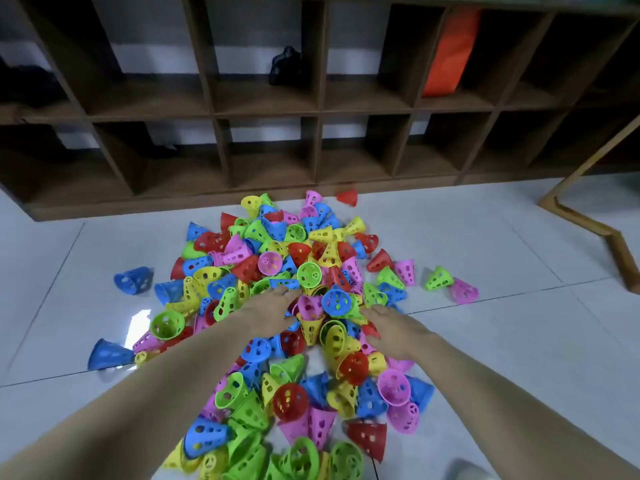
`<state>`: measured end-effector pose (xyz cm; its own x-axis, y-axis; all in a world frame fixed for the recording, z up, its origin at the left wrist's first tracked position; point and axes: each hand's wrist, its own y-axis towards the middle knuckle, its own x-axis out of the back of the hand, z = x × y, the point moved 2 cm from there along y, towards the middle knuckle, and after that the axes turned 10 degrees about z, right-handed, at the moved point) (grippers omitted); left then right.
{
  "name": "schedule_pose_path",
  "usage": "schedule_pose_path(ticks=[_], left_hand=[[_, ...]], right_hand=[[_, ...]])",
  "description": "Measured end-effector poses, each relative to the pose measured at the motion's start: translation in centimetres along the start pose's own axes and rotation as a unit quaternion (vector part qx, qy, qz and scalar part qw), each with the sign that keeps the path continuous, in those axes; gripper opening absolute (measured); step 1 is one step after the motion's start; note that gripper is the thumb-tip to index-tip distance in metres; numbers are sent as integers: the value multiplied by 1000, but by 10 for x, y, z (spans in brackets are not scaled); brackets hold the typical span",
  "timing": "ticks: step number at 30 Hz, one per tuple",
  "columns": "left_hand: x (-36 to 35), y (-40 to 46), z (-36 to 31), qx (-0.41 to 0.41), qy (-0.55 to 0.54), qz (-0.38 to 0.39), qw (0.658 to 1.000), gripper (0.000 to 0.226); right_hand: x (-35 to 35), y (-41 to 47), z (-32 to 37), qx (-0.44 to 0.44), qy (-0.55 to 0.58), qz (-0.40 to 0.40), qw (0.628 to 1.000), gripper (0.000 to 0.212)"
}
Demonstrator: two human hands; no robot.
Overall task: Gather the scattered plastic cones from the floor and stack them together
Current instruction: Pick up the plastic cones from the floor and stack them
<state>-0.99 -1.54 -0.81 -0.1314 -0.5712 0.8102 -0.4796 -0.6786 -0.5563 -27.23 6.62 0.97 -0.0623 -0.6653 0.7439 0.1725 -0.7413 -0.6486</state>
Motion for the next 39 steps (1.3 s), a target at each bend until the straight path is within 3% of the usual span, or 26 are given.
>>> schedule_pose_path(ticks=[7, 17, 19, 23, 24, 29, 33, 36, 39], left_hand=[[-10, 50, -2, 25, -56, 4, 998, 85], [-30, 87, -1, 37, -44, -6, 998, 88], [-30, 89, -2, 47, -50, -12, 998, 79], [-21, 89, 0, 60, -76, -71, 993, 17], [-21, 89, 2, 64, -88, -82, 991, 11], [-21, 88, 12, 52, -151, -91, 983, 13], [-31, 83, 9, 43, -141, -80, 986, 11], [-34, 79, 2, 26, -139, -107, 984, 31], [-28, 69, -10, -6, -152, -137, 979, 27]], right_hand=[[-10, 39, -15, -10, 36, 11, 999, 68], [1, 87, -17, 4, 59, 21, 998, 72], [7, 93, -17, 7, 62, 23, 998, 74], [12, 104, -17, 14, 91, 16, 996, 72], [12, 107, -18, 15, 99, 8, 995, 71], [6, 114, -22, 9, 122, -36, 992, 64], [0, 107, -22, 22, 142, -54, 988, 60], [-3, 101, -17, 25, 216, -87, 972, 54], [-12, 91, -10, 15, 388, -93, 917, 39]])
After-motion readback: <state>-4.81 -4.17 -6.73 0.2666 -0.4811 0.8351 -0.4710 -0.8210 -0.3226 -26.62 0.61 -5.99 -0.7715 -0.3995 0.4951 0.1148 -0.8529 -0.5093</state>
